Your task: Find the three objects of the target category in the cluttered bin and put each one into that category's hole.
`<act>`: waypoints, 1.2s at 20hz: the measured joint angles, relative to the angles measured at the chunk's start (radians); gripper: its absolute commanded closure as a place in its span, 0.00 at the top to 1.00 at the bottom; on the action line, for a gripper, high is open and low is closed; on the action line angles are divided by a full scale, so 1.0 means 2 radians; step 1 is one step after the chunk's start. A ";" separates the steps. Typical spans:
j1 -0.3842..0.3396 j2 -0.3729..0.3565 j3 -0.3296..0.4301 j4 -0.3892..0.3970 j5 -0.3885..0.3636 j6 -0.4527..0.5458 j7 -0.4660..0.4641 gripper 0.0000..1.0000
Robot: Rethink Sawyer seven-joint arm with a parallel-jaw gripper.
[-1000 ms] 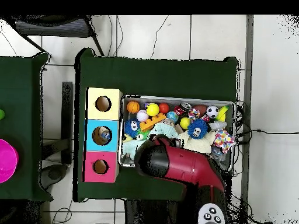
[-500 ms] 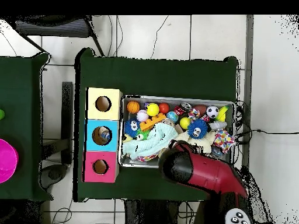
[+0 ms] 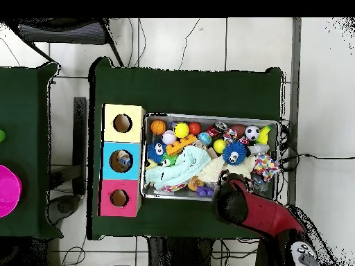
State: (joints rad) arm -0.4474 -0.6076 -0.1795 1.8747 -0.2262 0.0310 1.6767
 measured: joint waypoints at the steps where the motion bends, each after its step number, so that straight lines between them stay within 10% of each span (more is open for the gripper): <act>1: -0.008 0.010 0.005 0.003 -0.003 -0.012 0.000 1.00; 14: -0.034 0.058 0.033 0.011 -0.007 -0.045 0.000 1.00; 15: -0.030 0.058 0.033 0.011 -0.007 -0.045 0.000 0.00; 24: -0.018 0.052 0.033 0.016 -0.007 -0.044 0.000 0.00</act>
State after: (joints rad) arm -0.4830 -0.5037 -0.1134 1.9067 -0.2402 -0.0578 1.6769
